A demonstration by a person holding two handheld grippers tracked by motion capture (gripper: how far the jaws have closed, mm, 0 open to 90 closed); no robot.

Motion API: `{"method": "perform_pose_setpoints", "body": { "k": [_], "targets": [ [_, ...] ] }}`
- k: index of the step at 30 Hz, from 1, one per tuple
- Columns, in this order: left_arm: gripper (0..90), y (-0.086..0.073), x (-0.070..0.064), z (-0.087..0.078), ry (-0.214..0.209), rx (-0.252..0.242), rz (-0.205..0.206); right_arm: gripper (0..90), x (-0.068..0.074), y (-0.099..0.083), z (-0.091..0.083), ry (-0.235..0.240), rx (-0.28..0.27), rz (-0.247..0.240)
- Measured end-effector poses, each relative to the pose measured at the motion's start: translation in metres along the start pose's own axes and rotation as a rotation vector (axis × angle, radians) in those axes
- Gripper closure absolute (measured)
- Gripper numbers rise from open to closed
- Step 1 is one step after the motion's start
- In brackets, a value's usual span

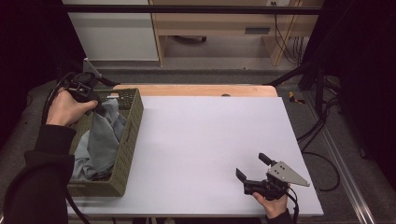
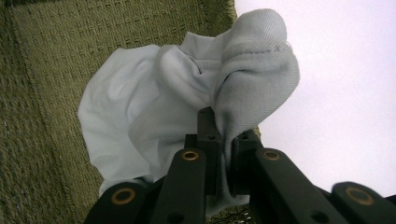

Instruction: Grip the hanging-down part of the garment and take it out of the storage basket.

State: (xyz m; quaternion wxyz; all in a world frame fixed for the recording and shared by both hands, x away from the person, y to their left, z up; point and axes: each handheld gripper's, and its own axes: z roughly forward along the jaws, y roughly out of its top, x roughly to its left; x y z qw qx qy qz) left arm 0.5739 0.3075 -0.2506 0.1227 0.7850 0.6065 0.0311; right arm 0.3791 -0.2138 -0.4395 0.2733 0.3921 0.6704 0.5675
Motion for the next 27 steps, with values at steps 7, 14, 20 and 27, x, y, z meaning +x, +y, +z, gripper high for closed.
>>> {"method": "perform_pose_setpoints", "body": {
  "k": [7, 14, 20, 27],
  "targets": [
    [85.1, 0.0, 0.001, -0.002, -0.002, -0.002, -0.002, 1.1, 0.001, 0.0, 0.001, -0.003, 0.009, 0.0],
    [85.1, 0.001, -0.004, -0.01, 0.004, -0.003, 0.014, 1.2, -0.001, 0.001, 0.0, 0.002, 0.005, 0.006],
    [85.2, 0.001, -0.005, -0.025, 0.015, -0.031, 0.007, 1.2, -0.001, 0.001, 0.0, 0.001, 0.013, 0.006],
    [85.2, 0.001, -0.01, -0.05, 0.038, -0.066, 0.015, 1.3, 0.0, 0.002, 0.001, 0.002, 0.015, 0.01]
  ]
}}
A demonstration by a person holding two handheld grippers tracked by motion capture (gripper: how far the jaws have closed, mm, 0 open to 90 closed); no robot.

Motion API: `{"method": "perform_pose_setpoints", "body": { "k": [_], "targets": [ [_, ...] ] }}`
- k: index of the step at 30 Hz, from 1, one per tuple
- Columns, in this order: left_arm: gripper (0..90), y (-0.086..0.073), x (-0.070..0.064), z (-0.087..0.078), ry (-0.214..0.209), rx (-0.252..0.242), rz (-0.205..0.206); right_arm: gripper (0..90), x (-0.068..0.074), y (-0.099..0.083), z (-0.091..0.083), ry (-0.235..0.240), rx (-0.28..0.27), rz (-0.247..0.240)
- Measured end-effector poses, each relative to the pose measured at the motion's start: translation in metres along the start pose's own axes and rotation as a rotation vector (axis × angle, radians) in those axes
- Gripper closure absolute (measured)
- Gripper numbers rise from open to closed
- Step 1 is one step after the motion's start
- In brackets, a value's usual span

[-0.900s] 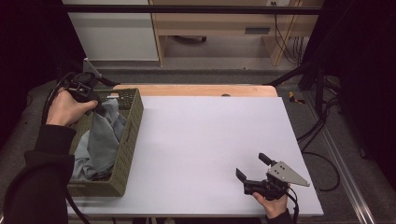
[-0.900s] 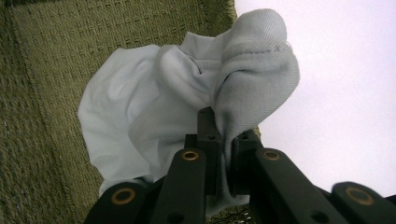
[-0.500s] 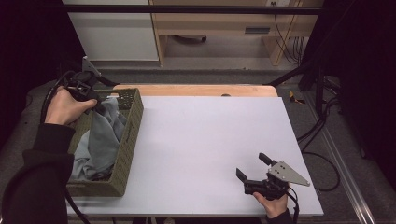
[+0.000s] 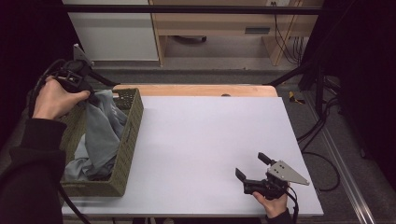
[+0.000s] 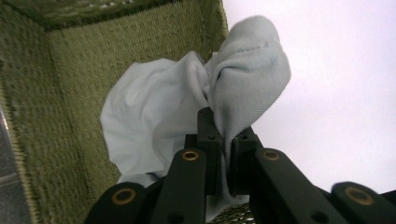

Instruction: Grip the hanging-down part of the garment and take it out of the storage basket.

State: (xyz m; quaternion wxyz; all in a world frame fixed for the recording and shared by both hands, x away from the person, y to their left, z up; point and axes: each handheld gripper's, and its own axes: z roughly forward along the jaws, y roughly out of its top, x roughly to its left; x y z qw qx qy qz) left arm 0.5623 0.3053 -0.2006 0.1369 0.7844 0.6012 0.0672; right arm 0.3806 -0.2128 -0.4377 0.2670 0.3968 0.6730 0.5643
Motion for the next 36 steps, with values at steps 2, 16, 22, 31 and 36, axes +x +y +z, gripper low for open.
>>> {"method": "perform_pose_setpoints", "body": {
  "k": [2, 16, 22, 31, 36],
  "targets": [
    [85.4, 0.0, -0.002, -0.007, 0.007, -0.016, 0.003, 1.3, -0.001, 0.0, 0.0, 0.001, -0.002, -0.001],
    [85.8, 0.004, -0.012, -0.055, 0.036, -0.093, 0.025, 1.4, -0.002, 0.002, -0.002, 0.004, -0.01, 0.0],
    [85.8, 0.003, -0.018, -0.085, 0.059, -0.14, 0.028, 1.4, -0.002, 0.003, -0.002, 0.006, -0.013, 0.0],
    [85.8, 0.0, -0.029, -0.126, 0.063, -0.205, 0.036, 1.4, 0.0, 0.003, -0.001, 0.015, -0.009, -0.003],
    [85.8, 0.001, -0.031, -0.13, 0.062, -0.201, 0.045, 1.7, 0.001, 0.005, 0.0, 0.022, -0.009, 0.004]
  ]
}}
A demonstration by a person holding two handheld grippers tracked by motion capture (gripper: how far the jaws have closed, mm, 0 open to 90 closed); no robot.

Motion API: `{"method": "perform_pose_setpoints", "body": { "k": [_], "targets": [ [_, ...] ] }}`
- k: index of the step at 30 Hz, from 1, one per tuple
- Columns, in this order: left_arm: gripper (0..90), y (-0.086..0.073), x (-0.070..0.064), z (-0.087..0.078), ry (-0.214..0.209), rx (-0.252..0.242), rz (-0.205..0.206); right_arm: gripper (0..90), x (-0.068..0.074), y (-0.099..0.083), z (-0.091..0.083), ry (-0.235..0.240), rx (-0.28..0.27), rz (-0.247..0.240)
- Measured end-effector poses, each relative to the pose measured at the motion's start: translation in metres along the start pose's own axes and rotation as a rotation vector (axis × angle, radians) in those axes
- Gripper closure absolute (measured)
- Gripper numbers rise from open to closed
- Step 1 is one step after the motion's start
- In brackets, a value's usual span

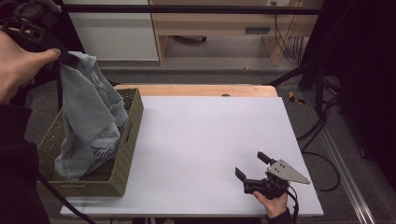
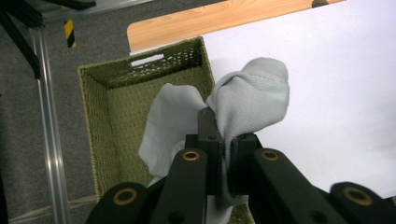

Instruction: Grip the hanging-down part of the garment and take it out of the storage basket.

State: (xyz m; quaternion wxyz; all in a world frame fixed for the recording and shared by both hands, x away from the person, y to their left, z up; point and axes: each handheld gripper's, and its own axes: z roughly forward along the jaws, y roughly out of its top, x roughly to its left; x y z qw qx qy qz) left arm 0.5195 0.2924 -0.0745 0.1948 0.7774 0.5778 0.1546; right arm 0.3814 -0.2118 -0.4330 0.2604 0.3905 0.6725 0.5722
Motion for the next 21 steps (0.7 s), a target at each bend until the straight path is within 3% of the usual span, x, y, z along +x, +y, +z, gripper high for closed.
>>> {"method": "perform_pose_setpoints", "body": {
  "k": [10, 11, 14, 15, 21],
  "targets": [
    [85.8, 0.001, -0.001, 0.004, 0.001, 0.015, 0.002, 2.2, 0.017, 0.015, 0.021, 0.082, -0.018, -0.008],
    [85.8, 0.001, -0.001, 0.005, -0.005, 0.018, -0.003, 2.2, 0.024, 0.022, 0.029, 0.114, -0.029, -0.002],
    [85.8, 0.001, -0.001, 0.007, -0.003, 0.023, 0.001, 2.4, 0.032, 0.028, 0.039, 0.142, -0.036, -0.006],
    [85.8, 0.001, -0.001, 0.009, -0.004, 0.024, 0.003, 2.4, 0.041, 0.034, 0.049, 0.176, -0.039, -0.006],
    [85.8, 0.0, 0.0, 0.011, -0.004, 0.023, 0.005, 3.3, 0.061, 0.045, 0.074, 0.236, -0.028, -0.007]
  ]
}}
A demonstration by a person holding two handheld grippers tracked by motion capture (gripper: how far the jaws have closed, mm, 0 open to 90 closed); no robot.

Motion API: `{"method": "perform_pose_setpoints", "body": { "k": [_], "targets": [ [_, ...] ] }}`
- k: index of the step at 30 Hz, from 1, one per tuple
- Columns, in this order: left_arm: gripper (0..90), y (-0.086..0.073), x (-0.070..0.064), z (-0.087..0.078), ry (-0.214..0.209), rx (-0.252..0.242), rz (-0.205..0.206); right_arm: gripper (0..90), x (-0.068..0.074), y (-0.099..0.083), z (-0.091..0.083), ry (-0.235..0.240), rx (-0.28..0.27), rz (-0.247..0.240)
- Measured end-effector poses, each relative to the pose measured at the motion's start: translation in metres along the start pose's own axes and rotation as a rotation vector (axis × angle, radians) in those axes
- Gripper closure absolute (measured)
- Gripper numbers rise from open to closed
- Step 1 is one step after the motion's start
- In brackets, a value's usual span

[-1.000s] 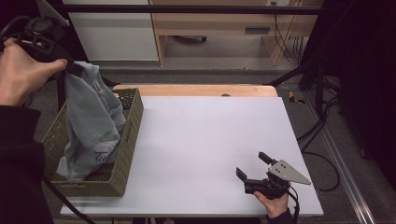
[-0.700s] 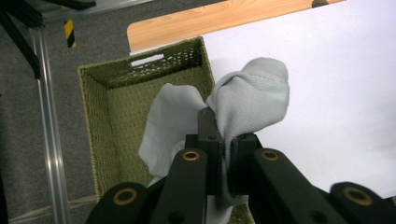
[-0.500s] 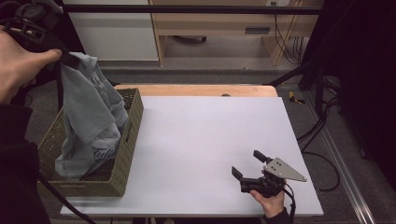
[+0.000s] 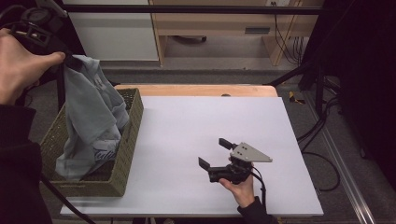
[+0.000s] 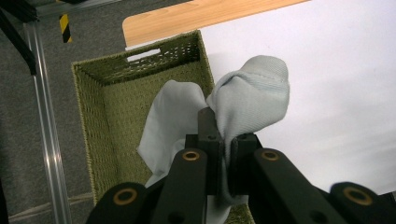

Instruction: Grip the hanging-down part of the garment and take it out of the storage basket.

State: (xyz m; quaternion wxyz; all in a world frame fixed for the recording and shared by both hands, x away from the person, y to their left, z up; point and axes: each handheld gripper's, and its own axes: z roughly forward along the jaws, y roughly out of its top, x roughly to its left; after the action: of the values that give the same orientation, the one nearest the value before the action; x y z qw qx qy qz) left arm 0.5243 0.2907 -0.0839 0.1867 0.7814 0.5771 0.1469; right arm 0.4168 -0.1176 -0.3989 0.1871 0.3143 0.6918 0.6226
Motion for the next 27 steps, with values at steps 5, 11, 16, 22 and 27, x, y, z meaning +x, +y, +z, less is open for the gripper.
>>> {"method": "perform_pose_setpoints", "body": {
  "k": [5, 11, 16, 22, 27],
  "targets": [
    [85.8, -0.002, 0.002, 0.001, 0.001, -0.002, -0.004, 4.1, 0.01, 0.01, 0.036, 0.04, 0.015, 0.005],
    [85.8, -0.001, 0.001, 0.005, -0.002, 0.007, 0.001, 5.0, 0.018, 0.019, 0.062, 0.069, 0.017, 0.02],
    [85.8, -0.001, 0.001, 0.007, -0.008, 0.017, 0.002, 5.9, 0.029, 0.029, 0.091, 0.112, 0.014, 0.01],
    [85.8, -0.001, 0.002, 0.008, -0.006, 0.017, 0.003, 6.7, 0.037, 0.036, 0.112, 0.139, 0.014, 0.007],
    [85.8, -0.002, 0.005, 0.008, -0.008, 0.015, -0.003, 7.0, 0.048, 0.042, 0.136, 0.167, 0.022, -0.009]
  ]
}}
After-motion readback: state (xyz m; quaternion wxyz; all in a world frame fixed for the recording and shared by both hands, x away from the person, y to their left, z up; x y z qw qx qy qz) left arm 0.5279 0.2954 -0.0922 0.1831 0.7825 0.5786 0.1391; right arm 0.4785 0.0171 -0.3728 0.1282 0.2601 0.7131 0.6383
